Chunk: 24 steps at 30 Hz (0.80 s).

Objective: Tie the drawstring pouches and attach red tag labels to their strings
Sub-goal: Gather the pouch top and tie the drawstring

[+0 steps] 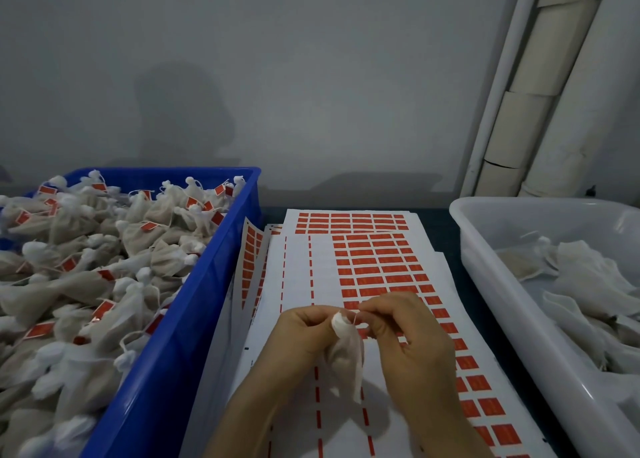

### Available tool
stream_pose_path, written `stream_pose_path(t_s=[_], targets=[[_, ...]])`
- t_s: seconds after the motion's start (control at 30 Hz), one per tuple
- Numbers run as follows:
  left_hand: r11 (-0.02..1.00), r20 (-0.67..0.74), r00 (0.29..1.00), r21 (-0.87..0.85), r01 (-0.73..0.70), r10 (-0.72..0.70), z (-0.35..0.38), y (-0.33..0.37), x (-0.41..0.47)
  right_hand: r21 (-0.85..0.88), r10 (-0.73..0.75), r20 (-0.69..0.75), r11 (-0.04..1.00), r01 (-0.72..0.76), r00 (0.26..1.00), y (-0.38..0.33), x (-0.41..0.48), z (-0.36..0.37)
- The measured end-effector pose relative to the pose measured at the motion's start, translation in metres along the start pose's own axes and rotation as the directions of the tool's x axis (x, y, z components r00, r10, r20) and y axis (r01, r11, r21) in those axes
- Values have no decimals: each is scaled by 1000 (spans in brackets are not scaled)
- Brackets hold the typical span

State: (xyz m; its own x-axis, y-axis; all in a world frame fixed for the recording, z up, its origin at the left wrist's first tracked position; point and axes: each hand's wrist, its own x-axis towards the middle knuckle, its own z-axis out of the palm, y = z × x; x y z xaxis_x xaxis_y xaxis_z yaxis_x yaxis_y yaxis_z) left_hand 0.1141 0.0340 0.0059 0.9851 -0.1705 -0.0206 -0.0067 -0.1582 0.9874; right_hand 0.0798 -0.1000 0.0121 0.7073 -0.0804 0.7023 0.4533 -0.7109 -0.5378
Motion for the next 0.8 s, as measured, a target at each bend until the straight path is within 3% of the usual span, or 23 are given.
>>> stream_pose_path(t_s=[0.17, 0.4, 0.6, 0.8], targets=[[1000, 71, 997, -6, -19, 20, 0, 6, -3, -26, -8, -16, 1000, 8, 1000, 1, 0, 0], [998, 61, 998, -56, 23, -19, 3, 4, -2, 181, 278, 123, 938, -297, 953, -3, 1, 1], [1000, 6, 1000, 6, -30, 30, 11, -1, -2, 212, 317, 232, 906, -366, 920, -2, -1, 7], [993, -61, 998, -117, -11, 4, 16, -3, 1, 274, 402, 274, 838, -472, 874, 6, 2, 6]])
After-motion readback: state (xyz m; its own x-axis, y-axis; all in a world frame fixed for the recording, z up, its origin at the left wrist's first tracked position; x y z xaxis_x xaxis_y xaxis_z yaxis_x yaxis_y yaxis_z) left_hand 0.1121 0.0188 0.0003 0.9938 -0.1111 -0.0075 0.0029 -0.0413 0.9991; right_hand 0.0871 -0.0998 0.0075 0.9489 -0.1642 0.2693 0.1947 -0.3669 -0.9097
